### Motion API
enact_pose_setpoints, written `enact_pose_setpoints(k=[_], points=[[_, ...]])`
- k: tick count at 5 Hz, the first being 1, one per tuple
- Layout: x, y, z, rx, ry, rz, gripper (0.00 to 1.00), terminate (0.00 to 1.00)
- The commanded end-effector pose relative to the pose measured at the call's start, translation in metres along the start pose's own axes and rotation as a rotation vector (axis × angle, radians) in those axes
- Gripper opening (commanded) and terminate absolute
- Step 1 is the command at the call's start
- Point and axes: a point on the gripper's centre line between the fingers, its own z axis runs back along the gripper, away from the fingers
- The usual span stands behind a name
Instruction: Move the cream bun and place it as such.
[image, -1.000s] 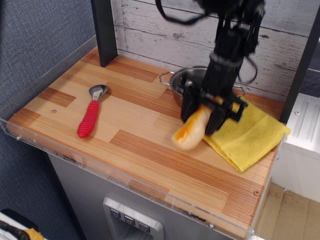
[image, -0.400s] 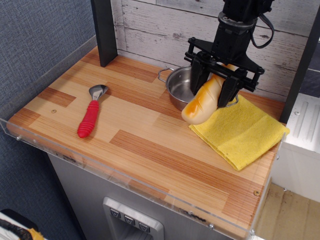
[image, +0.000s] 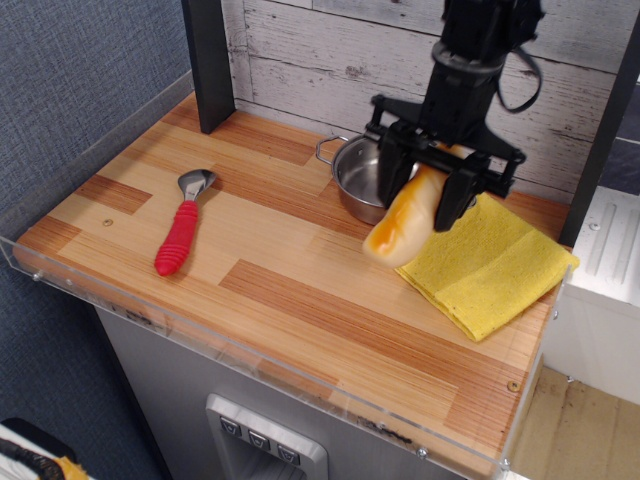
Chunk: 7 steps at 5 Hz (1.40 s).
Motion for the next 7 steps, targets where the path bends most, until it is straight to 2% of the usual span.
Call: enact_pose_setpoints(k=[1, 3, 4, 7], points=[[-0.026, 0.057, 0.011, -0.044, 0.0, 0.195, 0.0, 0.0], [-0.039, 0.079, 0.01, -0.053, 0.02, 0.278, 0.0, 0.0], [-0.038, 0.084, 0.003, -0.064, 0.039, 0.287, 0.0, 0.0], [-0.016, 0.077, -0.044, -0.055, 0.226, 0.261, 0.0, 0.0]])
